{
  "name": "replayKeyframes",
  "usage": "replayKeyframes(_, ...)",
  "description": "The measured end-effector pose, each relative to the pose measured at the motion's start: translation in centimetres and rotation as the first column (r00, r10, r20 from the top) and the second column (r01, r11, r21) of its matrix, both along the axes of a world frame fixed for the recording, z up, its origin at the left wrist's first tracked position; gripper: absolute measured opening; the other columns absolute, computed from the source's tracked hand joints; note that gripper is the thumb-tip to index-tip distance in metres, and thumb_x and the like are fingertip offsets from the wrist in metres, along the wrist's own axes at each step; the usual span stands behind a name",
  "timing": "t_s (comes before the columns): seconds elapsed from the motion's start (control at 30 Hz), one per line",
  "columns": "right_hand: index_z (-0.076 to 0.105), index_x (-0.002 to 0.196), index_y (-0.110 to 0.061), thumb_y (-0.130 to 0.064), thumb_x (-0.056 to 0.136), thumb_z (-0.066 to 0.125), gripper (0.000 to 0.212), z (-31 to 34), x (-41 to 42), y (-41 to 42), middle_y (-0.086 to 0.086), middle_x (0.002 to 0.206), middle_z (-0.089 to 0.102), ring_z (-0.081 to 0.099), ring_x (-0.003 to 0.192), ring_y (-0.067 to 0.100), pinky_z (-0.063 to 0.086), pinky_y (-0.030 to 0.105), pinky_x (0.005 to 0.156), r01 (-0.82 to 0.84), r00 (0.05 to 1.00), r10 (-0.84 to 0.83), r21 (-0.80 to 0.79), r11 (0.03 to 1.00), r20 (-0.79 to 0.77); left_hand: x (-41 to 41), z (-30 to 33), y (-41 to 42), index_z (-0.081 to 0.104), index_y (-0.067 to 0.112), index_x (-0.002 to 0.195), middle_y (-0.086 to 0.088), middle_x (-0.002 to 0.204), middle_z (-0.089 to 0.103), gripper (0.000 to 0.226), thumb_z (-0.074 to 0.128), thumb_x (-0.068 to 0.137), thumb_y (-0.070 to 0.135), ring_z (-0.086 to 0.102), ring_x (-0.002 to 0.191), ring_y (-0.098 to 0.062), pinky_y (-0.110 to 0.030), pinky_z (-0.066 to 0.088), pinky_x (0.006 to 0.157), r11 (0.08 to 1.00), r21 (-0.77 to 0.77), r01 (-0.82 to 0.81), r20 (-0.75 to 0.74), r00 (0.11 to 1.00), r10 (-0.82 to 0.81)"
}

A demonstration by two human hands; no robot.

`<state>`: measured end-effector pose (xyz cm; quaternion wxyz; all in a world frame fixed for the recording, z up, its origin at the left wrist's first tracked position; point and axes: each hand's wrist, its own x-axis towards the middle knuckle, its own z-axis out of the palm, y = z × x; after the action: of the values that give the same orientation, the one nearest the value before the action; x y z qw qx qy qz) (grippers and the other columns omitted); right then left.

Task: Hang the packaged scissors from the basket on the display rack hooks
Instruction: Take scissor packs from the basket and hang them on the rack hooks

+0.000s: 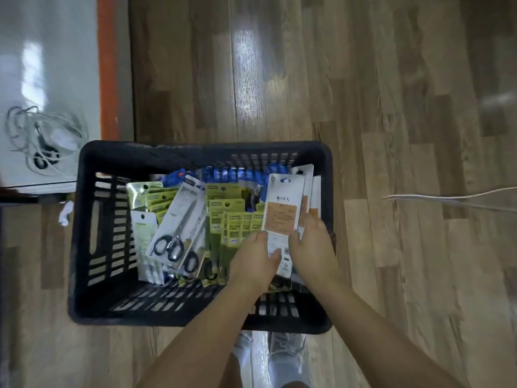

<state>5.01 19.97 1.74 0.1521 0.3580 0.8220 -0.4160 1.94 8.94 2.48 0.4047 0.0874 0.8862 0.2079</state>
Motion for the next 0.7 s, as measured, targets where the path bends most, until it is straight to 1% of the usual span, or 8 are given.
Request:
replayKeyframes(0.13,0.045,0.13,-0.007,-0.007,0.093,0.039,0.037,-2.5,-0.9,-0.4,0.01,0.119,0.051,0.051,0.104,0.019,0.051,0.036,0.084,0.047,0.998,-0.049,0.073,0.996,0.03,-0.8,-3.3,1.4,0.036,0.015,0.141,-0.003,0.141,0.039,0.055,0.054,0.091,0.028,0.039,0.126,-0.019,-0.036,0.043,0.097,0.999,0.01,0.039,0.006,0.999,-0.039)
replayKeyframes(0.23,0.044,0.128,-0.001,-0.011,0.095,0.039,0.034,-3.4,-1.6,-0.3,0.015,0.121,0.05,0.054,0.102,0.024,0.05,0.035,0.08,0.11,0.992,-0.116,0.113,0.987,0.047,-0.7,-5.1,2.0,0.016,0.013,0.149,-0.004,0.157,0.01,0.069,0.051,0.093,0.032,0.014,0.143,-0.019,-0.035,0.027,0.111,0.997,-0.023,0.074,0.065,0.995,-0.072)
replayKeyframes(0.3,0.044,0.126,0.001,-0.013,0.096,0.039,0.033,-3.7,-2.0,0.0,0.014,0.119,0.05,0.055,0.1,0.024,0.049,0.032,0.076,0.106,0.991,-0.116,0.13,0.986,0.067,-0.5,-6.0,2.0,0.007,0.013,0.15,-0.003,0.159,0.001,0.073,0.048,0.094,0.035,0.005,0.145,-0.018,-0.034,0.019,0.114,0.998,-0.02,0.063,0.092,0.994,-0.061)
replayKeyframes(0.5,0.049,0.117,-0.002,-0.013,0.097,0.039,0.026,-3.6,-2.2,-0.1,0.012,0.118,0.049,0.055,0.096,0.023,0.043,0.027,0.068,0.089,0.993,-0.101,0.168,0.982,0.06,0.1,-7.1,1.4,-0.002,0.013,0.151,-0.001,0.158,-0.009,0.086,0.054,0.09,0.038,-0.006,0.144,-0.017,-0.032,0.007,0.116,0.998,0.059,-0.007,0.129,0.992,0.0)
replayKeyframes(0.57,0.05,0.118,-0.003,-0.014,0.097,0.039,0.026,-3.3,-2.5,0.1,0.012,0.117,0.049,0.055,0.096,0.023,0.044,0.029,0.069,0.1,0.992,-0.111,0.15,0.984,0.061,-0.1,-7.3,1.5,0.002,0.014,0.151,0.0,0.159,-0.003,0.089,0.059,0.087,0.036,-0.004,0.145,-0.017,-0.032,0.009,0.116,0.994,0.102,-0.037,0.151,0.988,0.021)
replayKeyframes(0.6,0.05,0.119,-0.004,-0.015,0.098,0.039,0.027,-3.2,-2.7,0.2,0.012,0.117,0.049,0.056,0.096,0.024,0.046,0.032,0.072,0.104,0.992,-0.113,0.135,0.985,0.06,-0.2,-7.3,1.5,0.009,0.017,0.151,0.0,0.158,0.007,0.088,0.062,0.083,0.036,0.004,0.144,-0.018,-0.033,0.012,0.117,0.986,0.154,-0.066,0.155,0.987,0.042)
replayKeyframes(0.63,0.05,0.121,-0.005,-0.017,0.098,0.039,0.028,-3.2,-2.8,0.2,0.011,0.117,0.048,0.055,0.098,0.024,0.048,0.034,0.076,0.106,0.992,-0.113,0.114,0.988,0.054,-0.2,-7.1,1.5,0.019,0.021,0.149,0.001,0.154,0.023,0.084,0.064,0.08,0.035,0.019,0.141,-0.017,-0.036,0.021,0.117,0.969,0.216,-0.121,0.166,0.982,0.086)
replayKeyframes(0.7,0.048,0.125,-0.007,-0.021,0.099,0.038,0.031,-3.2,-2.9,0.3,0.011,0.12,0.047,0.054,0.101,0.024,0.047,0.034,0.081,0.102,0.994,-0.105,0.07,0.992,0.042,-0.4,-6.5,0.9,0.037,0.026,0.139,0.005,0.13,0.05,0.066,0.065,0.08,0.024,0.05,0.115,-0.011,-0.036,0.046,0.099,0.922,0.268,-0.279,0.204,0.952,0.229)
